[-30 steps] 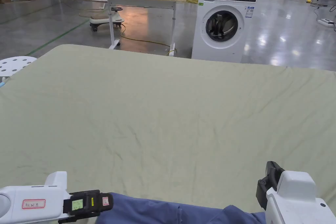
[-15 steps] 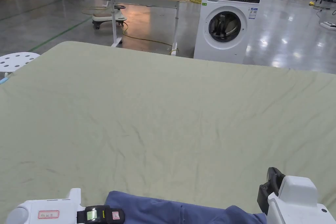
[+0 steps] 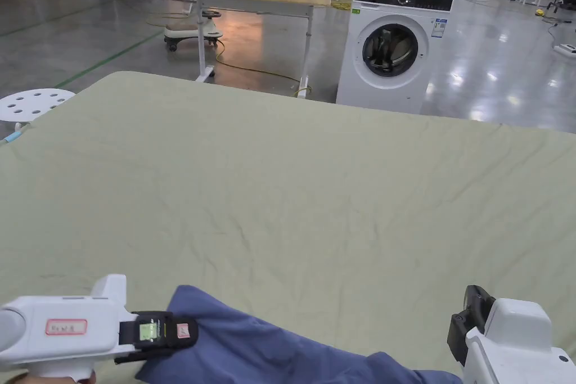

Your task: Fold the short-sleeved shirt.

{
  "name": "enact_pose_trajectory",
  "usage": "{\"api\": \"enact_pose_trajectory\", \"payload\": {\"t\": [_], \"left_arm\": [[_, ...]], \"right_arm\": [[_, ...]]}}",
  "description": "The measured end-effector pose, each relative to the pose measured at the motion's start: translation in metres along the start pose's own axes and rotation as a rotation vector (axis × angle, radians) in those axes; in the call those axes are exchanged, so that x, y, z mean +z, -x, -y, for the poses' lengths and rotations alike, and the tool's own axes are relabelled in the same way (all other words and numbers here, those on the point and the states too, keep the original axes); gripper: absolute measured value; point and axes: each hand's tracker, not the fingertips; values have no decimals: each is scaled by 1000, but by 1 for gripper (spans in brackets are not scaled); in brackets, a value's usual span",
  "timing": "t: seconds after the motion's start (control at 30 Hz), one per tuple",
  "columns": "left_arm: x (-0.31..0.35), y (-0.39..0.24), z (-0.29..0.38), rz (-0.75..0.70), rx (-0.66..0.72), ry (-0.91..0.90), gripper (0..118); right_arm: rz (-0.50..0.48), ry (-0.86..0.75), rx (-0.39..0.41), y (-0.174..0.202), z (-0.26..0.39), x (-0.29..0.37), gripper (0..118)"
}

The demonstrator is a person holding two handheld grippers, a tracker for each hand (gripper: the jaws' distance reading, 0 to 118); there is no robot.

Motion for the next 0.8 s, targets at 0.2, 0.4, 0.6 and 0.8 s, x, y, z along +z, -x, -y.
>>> {"api": "enact_pose_trajectory", "payload": {"t": [0.2,0.4,0.6,0.8], "left_arm": [[59,-41,-28,-313,-152,-29,6],[70,-77,-40,-469,-233,-27,6],[47,-112,-31,-460,-301,30,6],[18,-139,-18,-405,-341,79,6]], "right_arm": [[-25,-16,-4,2,-3,-2,0],[-45,-26,-18,6,-6,-2,0],[-53,-35,-14,6,-7,-1,0],[-39,-31,-39,1,-9,-1,0]]}}
